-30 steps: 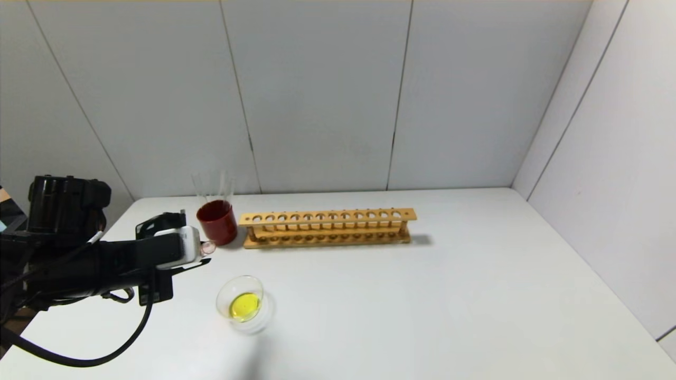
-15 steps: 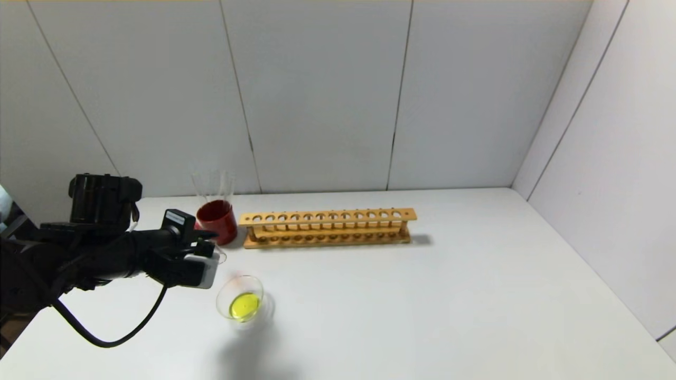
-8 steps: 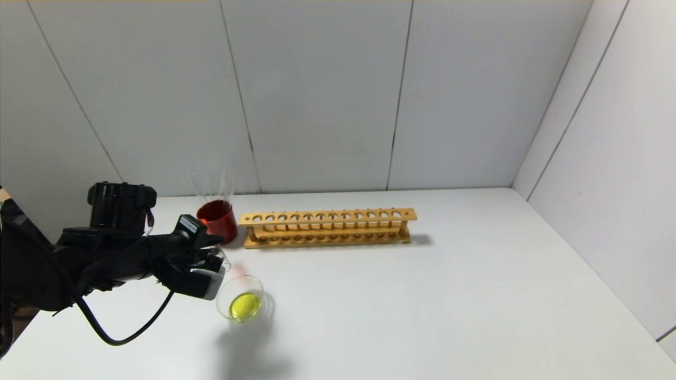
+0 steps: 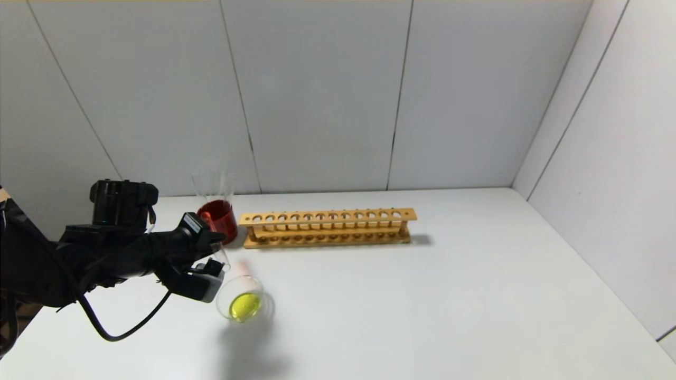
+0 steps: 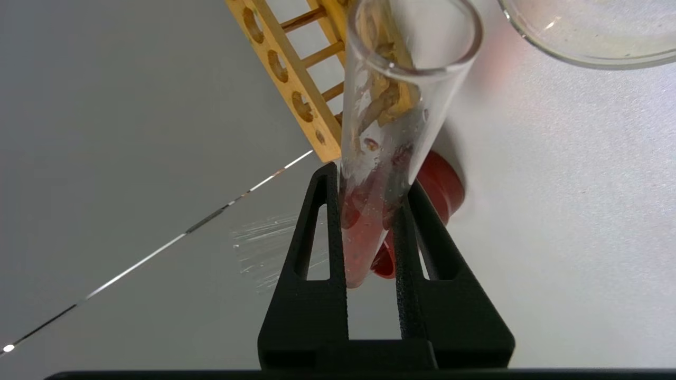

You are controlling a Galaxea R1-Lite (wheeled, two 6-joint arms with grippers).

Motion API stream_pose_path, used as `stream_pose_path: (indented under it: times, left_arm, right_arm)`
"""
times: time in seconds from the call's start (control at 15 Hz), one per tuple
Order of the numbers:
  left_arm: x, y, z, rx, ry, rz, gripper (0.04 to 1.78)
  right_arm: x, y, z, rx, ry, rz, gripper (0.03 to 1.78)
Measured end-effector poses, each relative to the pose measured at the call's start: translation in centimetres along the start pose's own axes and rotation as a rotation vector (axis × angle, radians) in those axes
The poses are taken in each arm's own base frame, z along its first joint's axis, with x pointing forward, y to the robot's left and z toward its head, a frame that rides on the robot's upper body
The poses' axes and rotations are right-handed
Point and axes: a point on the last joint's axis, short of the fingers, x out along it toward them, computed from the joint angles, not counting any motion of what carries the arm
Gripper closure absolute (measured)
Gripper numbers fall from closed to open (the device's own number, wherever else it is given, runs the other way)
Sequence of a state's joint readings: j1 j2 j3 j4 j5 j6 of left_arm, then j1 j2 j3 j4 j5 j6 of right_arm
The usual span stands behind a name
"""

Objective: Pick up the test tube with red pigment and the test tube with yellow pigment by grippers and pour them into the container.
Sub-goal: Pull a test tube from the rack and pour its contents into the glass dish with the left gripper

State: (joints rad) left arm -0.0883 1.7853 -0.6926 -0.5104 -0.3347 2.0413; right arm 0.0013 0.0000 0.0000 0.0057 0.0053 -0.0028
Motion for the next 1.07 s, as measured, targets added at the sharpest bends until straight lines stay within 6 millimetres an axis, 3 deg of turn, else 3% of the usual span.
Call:
stream_pose_path:
  times: [0.67,1.07]
  left_arm:
    - [-0.2,0.5,0.3,0.142,0.000,0.035,1.52]
    - [1.0,-0.1,0.5,0.134,-0.025,0.007,1.52]
  right_arm:
    - [0.0,0.0,0.0,0.000,0.000,0.000,0.06]
    - [0.0,0.0,0.0,0.000,0.000,0.000,0.06]
